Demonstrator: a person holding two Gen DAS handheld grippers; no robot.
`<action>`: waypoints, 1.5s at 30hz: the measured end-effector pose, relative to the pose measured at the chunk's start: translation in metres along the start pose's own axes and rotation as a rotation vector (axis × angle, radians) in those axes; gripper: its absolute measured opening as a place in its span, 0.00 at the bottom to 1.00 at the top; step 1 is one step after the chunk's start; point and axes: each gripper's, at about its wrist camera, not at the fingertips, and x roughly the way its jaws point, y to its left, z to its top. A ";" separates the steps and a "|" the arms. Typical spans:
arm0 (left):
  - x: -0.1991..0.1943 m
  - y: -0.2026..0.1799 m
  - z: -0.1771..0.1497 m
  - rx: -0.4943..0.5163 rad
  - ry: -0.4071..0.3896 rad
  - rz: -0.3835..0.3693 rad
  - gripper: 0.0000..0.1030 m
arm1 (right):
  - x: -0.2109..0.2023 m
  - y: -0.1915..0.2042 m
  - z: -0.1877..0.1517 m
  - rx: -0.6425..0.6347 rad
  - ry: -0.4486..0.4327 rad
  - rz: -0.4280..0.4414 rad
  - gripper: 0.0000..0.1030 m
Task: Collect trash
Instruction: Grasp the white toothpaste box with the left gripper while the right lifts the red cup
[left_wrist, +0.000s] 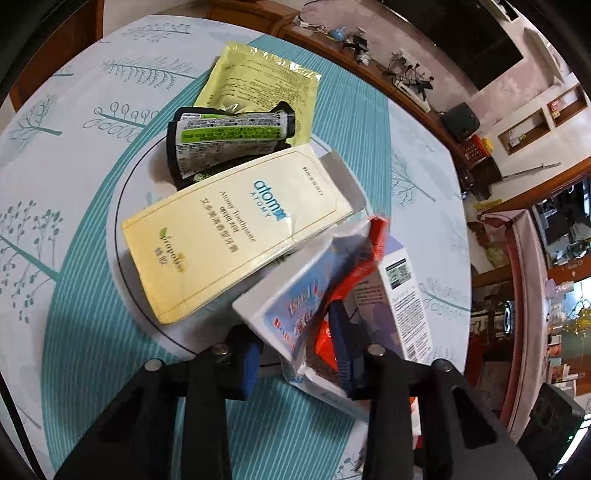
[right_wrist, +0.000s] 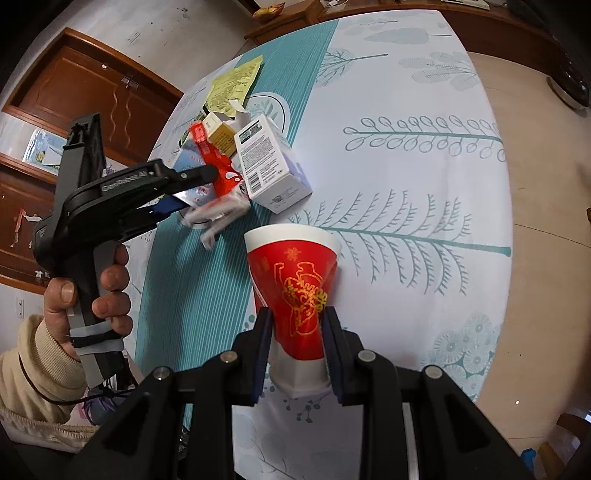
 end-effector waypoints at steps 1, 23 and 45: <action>-0.002 -0.003 -0.001 0.006 -0.006 -0.014 0.23 | 0.001 0.001 0.000 0.000 0.000 0.000 0.26; -0.141 0.040 -0.090 0.252 -0.063 -0.016 0.09 | -0.007 0.085 -0.078 0.019 -0.088 -0.028 0.26; -0.297 0.163 -0.190 0.512 -0.093 -0.109 0.09 | -0.018 0.246 -0.246 0.129 -0.293 -0.175 0.26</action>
